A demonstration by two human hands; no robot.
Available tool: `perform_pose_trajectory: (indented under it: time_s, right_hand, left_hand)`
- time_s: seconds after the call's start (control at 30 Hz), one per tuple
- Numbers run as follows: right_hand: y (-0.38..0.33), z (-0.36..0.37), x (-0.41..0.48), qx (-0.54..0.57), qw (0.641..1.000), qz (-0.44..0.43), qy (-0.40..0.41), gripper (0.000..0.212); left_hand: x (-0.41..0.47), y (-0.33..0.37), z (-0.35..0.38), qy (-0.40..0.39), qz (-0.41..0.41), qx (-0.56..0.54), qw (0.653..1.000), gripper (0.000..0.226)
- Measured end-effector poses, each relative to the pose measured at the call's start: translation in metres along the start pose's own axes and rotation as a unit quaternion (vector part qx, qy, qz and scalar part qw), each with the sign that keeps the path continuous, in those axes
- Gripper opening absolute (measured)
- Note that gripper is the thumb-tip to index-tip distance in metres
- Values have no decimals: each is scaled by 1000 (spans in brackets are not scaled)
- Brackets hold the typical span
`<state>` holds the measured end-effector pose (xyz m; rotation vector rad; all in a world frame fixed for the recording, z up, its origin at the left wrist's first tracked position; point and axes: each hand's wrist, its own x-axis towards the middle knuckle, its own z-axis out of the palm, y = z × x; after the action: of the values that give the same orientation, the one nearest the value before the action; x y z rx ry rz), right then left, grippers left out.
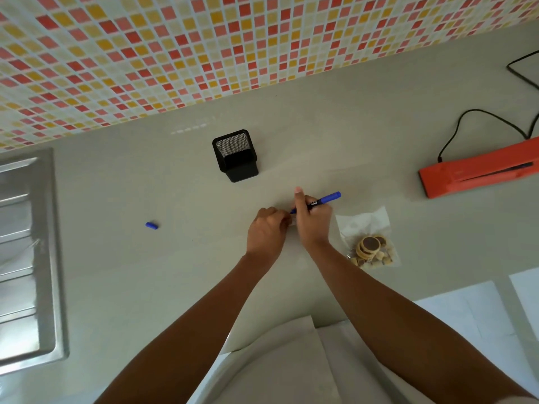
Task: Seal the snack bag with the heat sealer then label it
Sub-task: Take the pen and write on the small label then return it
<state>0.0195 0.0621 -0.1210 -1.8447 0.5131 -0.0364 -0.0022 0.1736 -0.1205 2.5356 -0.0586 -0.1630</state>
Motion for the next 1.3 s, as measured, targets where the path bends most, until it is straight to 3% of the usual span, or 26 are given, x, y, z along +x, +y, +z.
perform_pose_trajectory:
  time_s: [0.33, 0.5, 1.1, 1.3]
  right_hand:
    - [17, 3, 6, -52, 997, -49, -8, 52]
    - [16, 3, 5, -104, 988, -110, -26, 53]
    - [25, 4, 5, -130, 983, -126, -36, 54]
    - [26, 4, 5, -135, 981, -136, -37, 54]
  left_hand:
    - [-9, 2, -5, 10, -15, -5, 1000, 2]
    - [-12, 2, -6, 0, -24, -3, 1000, 13]
    - [-11, 10, -7, -9, -34, 3, 999, 2]
    - [-5, 11, -14, -28, -10, 38, 999, 9]
